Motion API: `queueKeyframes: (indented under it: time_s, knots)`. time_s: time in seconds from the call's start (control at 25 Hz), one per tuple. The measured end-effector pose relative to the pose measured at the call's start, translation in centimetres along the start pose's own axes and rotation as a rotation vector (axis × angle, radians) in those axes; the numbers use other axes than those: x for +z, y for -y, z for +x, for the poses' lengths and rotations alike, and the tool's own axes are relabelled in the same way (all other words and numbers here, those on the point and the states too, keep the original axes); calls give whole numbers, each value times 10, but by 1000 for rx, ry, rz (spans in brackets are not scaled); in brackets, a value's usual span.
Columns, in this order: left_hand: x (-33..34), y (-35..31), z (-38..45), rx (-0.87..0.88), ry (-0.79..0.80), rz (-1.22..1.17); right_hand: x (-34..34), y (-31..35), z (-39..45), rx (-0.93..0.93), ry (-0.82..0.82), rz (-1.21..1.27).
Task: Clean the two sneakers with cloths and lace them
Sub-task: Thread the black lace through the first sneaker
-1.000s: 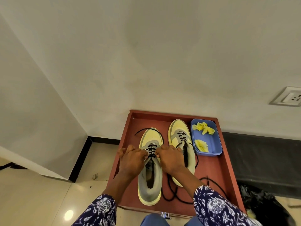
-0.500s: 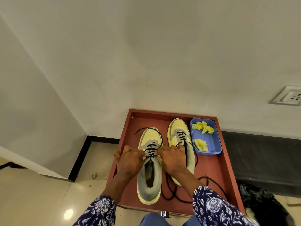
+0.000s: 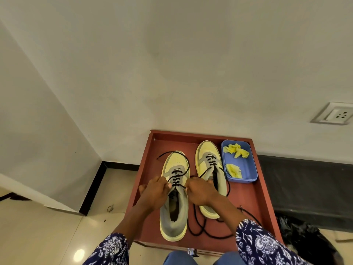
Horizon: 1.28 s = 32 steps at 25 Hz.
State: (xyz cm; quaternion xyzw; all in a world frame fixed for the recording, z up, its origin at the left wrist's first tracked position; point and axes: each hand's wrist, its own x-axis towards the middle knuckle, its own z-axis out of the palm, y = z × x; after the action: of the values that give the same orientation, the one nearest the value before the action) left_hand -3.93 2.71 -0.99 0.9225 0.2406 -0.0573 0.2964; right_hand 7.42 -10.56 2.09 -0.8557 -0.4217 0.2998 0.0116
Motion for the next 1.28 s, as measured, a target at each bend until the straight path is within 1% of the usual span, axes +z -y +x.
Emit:
queueKeyframes:
  time_s: [0.16,0.4,0.6,0.68,0.76,0.84,0.92,1.04,1.16,1.28]
  knots:
    - [-3,-3,-2,33,-87,-59,-4,-1,-6,-58,-30,261]
    - [-7,-2,-4,209,-195,-165,-11,3,-18,-87,-156,597]
    - [-4,-1,0,251,-165,-279,3,6,-9,-24,-169,933]
    - [-4,-3,0,228,-131,-346,7,7,-8,1,-175,1070]
    - [-4,-4,0,147,-127,-494,8,9,-9,3,-186,1173]
    - [-3,-5,0,70,-191,-654,9,12,-11,-26,-207,1276]
    - [-3,-8,0,29,-236,-818,9,15,-12,-53,-232,1384]
    - [-4,-14,2,27,-205,-993,6,20,-11,-67,-259,1451]
    - [-4,-17,3,42,-189,-982,8,21,-8,-80,-246,1434]
    - [-2,-19,5,12,-170,-1012,11,22,-7,-63,-233,1394]
